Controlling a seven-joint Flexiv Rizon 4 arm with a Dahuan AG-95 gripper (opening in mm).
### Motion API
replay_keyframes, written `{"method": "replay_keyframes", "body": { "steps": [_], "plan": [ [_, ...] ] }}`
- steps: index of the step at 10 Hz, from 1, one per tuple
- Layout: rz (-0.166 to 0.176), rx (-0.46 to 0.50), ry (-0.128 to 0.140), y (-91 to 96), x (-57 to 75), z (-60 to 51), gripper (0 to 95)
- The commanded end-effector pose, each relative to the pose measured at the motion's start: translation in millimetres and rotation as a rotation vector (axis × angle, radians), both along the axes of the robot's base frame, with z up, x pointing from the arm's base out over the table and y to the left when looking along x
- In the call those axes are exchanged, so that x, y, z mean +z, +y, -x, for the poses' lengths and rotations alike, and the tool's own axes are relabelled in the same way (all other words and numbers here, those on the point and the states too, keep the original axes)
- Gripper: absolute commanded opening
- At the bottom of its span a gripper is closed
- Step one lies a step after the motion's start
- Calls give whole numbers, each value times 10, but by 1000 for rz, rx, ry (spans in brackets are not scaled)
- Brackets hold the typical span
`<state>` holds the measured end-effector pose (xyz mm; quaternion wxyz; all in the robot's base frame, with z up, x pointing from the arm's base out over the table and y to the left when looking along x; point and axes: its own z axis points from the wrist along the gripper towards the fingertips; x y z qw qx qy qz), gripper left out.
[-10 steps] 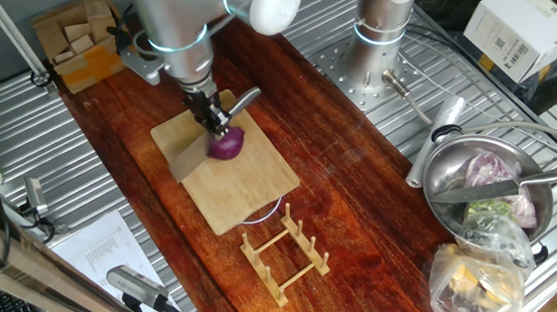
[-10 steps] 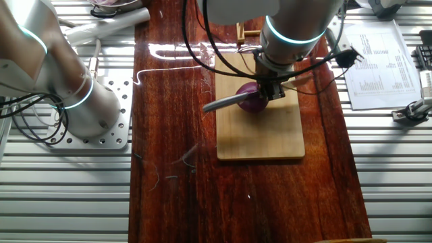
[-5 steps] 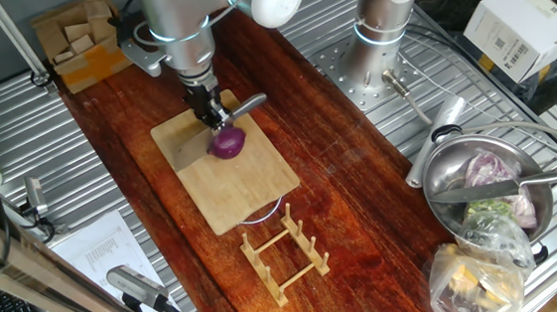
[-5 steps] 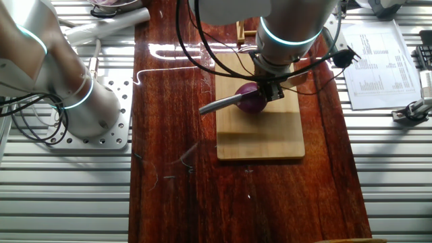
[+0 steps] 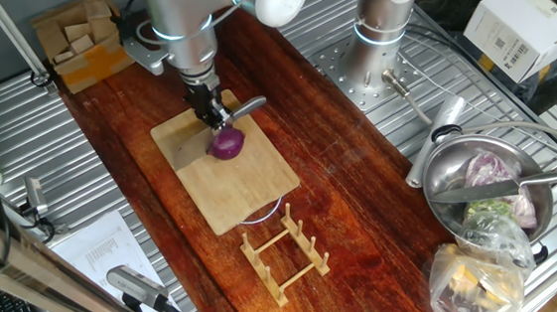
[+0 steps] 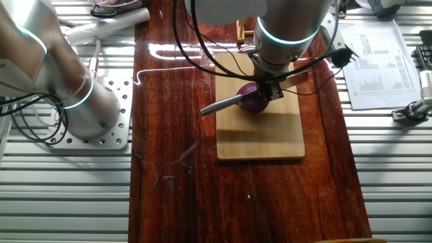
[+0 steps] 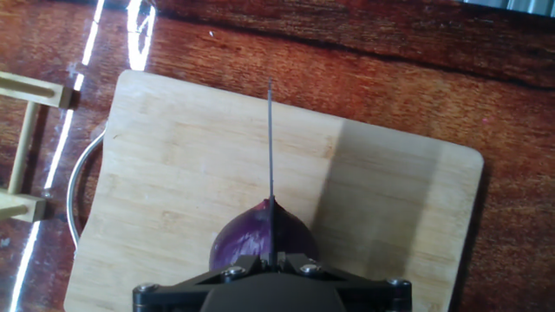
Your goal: Chop the onions
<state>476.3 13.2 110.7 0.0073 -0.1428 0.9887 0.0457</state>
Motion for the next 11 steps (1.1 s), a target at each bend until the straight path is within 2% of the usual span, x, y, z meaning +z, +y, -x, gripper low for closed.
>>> {"method": "replay_keyframes", "body": {
  "steps": [1,6,11],
  "plan": [
    [0,6,-4,-11,8,11,190],
    [-1,9,-12,-11,35,55,190],
    [-15,5,-20,8,117,199,190]
  ]
}}
